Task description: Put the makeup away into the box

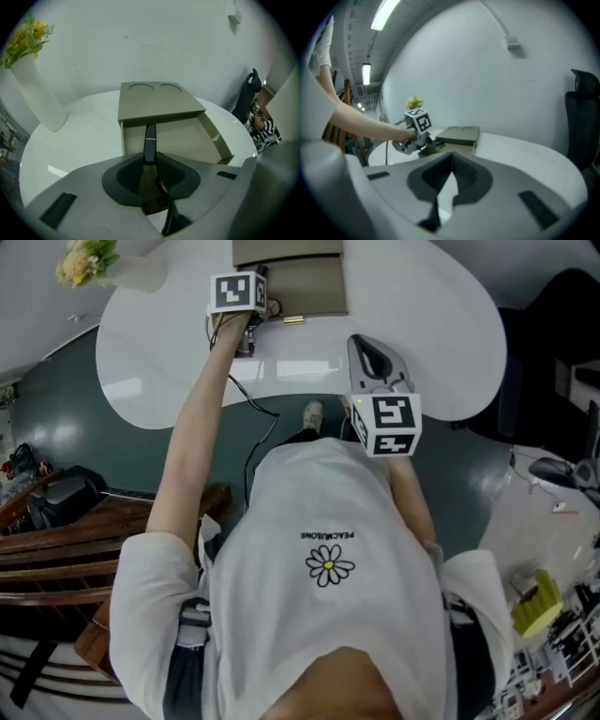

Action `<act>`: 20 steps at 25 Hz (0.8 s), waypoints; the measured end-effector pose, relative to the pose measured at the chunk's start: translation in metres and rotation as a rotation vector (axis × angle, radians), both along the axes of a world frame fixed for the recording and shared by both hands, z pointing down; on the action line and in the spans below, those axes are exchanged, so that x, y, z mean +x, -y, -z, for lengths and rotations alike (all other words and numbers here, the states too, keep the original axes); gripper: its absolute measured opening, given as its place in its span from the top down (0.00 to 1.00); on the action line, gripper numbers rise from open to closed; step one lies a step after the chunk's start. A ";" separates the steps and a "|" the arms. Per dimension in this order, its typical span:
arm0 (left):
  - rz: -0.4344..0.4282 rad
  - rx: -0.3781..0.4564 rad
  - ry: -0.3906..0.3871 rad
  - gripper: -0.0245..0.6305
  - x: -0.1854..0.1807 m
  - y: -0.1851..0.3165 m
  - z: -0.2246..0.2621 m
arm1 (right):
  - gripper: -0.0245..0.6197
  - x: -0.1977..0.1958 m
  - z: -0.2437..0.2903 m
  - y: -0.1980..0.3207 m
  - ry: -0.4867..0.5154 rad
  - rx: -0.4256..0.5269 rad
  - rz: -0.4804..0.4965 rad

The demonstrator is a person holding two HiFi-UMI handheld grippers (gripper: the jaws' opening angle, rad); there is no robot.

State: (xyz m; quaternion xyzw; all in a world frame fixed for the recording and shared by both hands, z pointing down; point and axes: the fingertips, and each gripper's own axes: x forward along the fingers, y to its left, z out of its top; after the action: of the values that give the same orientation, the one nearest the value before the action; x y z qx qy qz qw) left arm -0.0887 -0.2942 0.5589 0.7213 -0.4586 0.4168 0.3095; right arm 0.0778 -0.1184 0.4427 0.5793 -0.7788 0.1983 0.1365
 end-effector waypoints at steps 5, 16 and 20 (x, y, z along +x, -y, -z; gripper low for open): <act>0.009 -0.029 0.037 0.81 0.000 -0.002 -0.008 | 0.92 0.011 -0.002 -0.002 0.002 -0.007 -0.017; 0.050 -0.032 0.012 0.80 -0.002 -0.004 -0.006 | 0.92 0.017 -0.005 -0.004 0.002 -0.006 -0.007; 0.041 -0.029 -0.026 0.71 0.001 -0.003 -0.004 | 0.92 0.014 -0.005 -0.003 0.003 -0.004 0.004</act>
State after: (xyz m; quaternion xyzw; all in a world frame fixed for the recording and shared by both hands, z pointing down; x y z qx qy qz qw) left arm -0.0878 -0.2908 0.5625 0.7127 -0.4631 0.4074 0.3342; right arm 0.0914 -0.1152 0.4475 0.5773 -0.7797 0.2002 0.1370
